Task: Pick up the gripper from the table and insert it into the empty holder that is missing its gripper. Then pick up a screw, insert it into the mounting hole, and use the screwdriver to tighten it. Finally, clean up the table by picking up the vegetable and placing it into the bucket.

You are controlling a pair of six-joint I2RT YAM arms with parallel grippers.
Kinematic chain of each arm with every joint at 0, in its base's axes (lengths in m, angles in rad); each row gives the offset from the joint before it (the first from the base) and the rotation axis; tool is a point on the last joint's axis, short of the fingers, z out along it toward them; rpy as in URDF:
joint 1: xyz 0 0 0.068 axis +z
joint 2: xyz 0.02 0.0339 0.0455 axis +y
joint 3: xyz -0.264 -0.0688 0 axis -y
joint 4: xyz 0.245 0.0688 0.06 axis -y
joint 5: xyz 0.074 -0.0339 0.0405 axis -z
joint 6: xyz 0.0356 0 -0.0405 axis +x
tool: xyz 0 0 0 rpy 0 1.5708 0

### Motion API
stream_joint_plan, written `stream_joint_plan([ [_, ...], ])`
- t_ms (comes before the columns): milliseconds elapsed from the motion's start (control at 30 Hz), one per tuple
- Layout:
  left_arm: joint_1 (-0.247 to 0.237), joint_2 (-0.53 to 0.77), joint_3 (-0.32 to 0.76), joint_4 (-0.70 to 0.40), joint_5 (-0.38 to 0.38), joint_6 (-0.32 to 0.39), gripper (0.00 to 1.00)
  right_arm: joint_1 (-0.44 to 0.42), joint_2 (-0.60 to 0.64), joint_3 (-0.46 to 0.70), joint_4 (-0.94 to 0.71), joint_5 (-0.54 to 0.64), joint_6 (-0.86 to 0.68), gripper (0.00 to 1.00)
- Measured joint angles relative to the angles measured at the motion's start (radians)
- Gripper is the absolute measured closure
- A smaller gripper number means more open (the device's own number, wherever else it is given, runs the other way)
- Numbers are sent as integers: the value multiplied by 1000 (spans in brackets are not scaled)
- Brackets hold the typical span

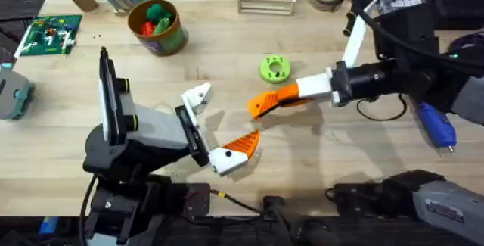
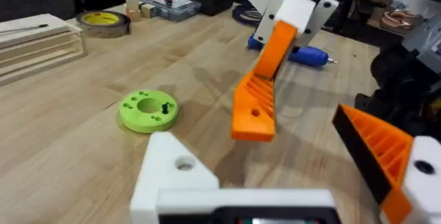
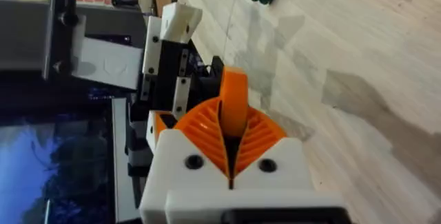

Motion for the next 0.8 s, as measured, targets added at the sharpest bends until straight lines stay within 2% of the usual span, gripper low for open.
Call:
stream_joint_plan([
  [100,0,0,0,0,0,0,8,-21,0,-4,88,-3,36,994],
  [267,0,0,0,0,0,0,8,-7,0,-4,262,25,181,994],
  [500,0,0,0,0,0,0,8,21,0,-8,382,36,363,994],
  [800,0,0,0,0,0,0,8,21,-28,-161,498,-20,499,994],
])
